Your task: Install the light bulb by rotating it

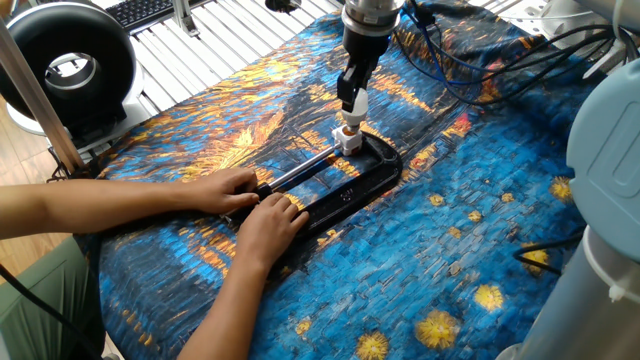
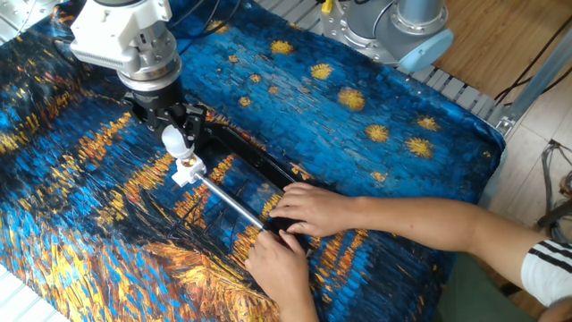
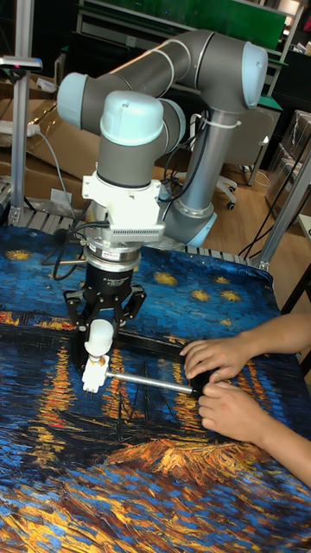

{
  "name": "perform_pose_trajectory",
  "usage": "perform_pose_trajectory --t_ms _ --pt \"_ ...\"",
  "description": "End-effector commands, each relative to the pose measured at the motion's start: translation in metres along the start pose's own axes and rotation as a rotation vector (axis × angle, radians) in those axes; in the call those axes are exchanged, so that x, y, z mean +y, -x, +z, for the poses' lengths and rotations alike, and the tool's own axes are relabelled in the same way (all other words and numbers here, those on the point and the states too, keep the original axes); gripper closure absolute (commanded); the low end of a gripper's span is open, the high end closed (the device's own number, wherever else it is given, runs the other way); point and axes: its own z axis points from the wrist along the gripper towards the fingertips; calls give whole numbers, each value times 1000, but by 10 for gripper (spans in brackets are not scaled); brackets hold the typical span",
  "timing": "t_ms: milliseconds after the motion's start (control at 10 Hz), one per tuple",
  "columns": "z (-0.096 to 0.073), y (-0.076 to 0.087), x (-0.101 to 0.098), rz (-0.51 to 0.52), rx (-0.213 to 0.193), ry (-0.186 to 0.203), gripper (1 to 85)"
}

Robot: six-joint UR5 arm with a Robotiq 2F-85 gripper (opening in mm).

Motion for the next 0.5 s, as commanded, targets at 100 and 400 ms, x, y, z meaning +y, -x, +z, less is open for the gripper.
perform_pose_trajectory --t_ms 100,400 --pt "-6 12 12 19 -15 20 623" --pt "-5 10 9 15 -18 19 620"
